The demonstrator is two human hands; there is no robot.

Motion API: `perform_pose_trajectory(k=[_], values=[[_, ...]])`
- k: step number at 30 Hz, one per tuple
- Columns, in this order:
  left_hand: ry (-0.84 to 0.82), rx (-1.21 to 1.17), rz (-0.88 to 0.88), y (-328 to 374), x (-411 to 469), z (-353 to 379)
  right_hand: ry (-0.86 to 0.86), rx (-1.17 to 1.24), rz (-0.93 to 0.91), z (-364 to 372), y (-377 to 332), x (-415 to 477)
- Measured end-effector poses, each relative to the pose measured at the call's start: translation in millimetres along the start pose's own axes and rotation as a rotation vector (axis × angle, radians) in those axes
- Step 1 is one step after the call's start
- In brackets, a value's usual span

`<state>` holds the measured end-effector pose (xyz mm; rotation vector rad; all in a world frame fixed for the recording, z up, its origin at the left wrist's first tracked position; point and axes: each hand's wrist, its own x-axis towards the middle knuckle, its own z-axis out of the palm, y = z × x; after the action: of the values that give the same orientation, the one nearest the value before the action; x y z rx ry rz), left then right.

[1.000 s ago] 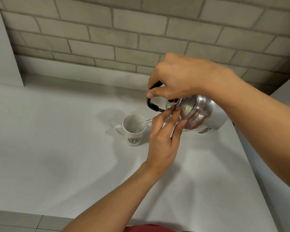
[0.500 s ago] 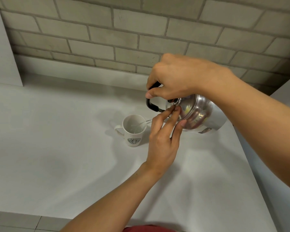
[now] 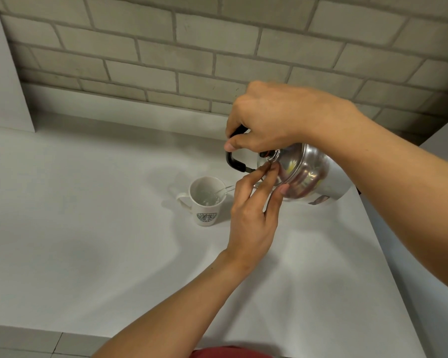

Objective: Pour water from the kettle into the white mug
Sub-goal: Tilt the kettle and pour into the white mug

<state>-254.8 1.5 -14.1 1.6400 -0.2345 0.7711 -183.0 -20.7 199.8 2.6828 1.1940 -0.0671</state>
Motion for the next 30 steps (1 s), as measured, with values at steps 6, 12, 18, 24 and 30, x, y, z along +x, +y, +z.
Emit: perform_pose_trajectory(k=[6,12,18,24,30], values=[[0.007,0.007,0.005,-1,0,0,-0.004,-0.01,-0.002,0,-1,2],[0.008,0.003,0.006,-2,-1,-1,0.003,-0.012,-0.008,2,3,5],[0.002,0.023,0.012,-4,-1,-4,0.043,0.016,-0.019,7,5,5],[-0.028,0.083,0.033,-6,-4,-11,0.098,0.072,0.006,19,11,3],[-0.118,0.201,0.092,-14,-5,-22,0.197,0.145,0.009,37,23,-11]])
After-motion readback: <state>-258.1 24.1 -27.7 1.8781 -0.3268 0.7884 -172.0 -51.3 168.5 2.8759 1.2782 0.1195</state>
